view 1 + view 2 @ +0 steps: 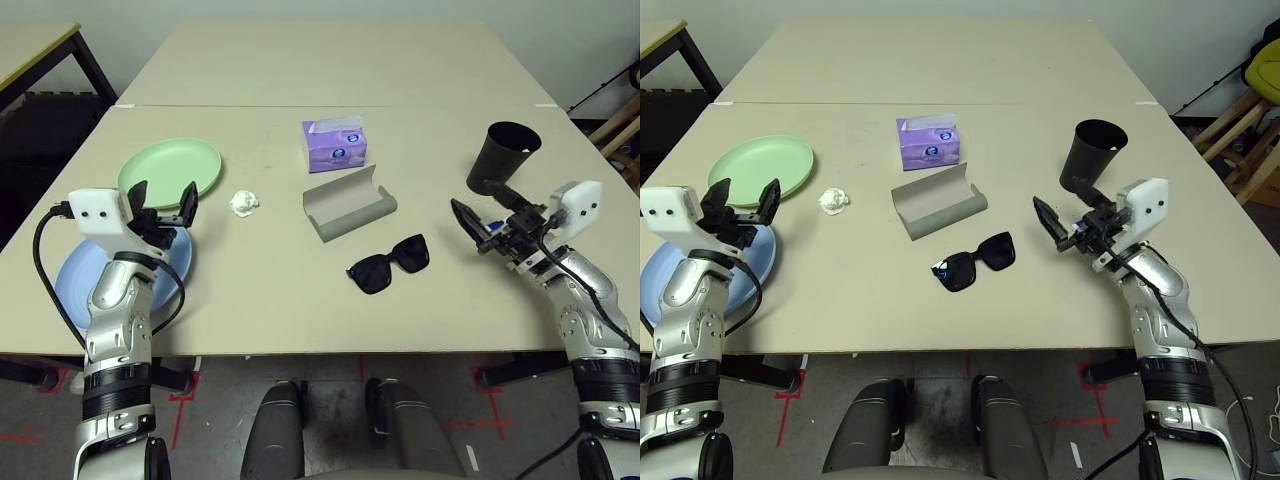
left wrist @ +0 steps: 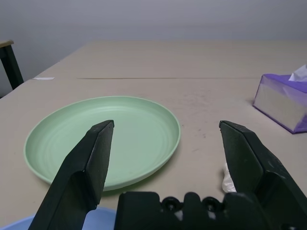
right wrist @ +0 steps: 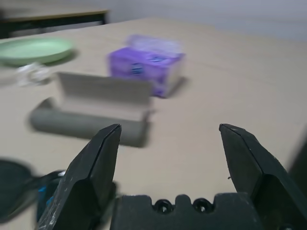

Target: Organize and tidy the items on the table.

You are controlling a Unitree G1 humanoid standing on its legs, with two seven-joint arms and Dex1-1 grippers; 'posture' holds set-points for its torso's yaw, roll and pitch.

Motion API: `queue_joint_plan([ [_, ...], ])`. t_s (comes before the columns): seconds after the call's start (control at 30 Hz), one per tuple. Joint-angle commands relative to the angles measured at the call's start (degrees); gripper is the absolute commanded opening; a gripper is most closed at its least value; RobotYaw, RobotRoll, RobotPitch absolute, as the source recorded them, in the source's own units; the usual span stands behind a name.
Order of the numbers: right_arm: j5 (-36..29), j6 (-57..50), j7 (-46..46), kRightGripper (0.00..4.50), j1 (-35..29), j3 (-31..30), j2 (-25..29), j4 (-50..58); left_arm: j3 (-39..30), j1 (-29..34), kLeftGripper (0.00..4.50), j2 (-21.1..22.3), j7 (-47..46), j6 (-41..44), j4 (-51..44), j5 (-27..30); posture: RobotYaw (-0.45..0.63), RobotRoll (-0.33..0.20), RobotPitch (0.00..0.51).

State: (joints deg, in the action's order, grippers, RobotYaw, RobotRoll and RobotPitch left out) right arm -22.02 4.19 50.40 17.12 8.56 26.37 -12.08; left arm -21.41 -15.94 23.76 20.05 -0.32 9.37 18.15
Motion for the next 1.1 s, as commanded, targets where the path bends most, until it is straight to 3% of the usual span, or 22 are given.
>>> queue_joint_plan([
  [0.03,0.02,2.07,6.72,4.48,1.85,-3.1,1.53,0.72,0.39,0.22,4.5,0.64,0.5,0.92,-1.81,0.37,0.16,0.0,0.147],
  [0.43,1.07,9.49,19.49,4.48,3.21,-8.03,4.93,1.71,-0.53,3.53,4.5,1.0,0.42,2.88,-6.09,0.57,0.2,0.0,0.164],
  [0.73,-1.53,6.55,24.84,4.48,1.67,-8.65,7.13,3.1,-0.82,4.67,4.5,1.14,0.72,3.59,-7.33,0.71,0.21,0.0,0.164],
  [1.1,-2.97,0.31,22.87,4.48,-0.86,-8.1,6.72,6.44,-0.24,3.45,4.5,2.21,2.52,4.06,-6.11,0.78,0.2,0.0,0.168],
])
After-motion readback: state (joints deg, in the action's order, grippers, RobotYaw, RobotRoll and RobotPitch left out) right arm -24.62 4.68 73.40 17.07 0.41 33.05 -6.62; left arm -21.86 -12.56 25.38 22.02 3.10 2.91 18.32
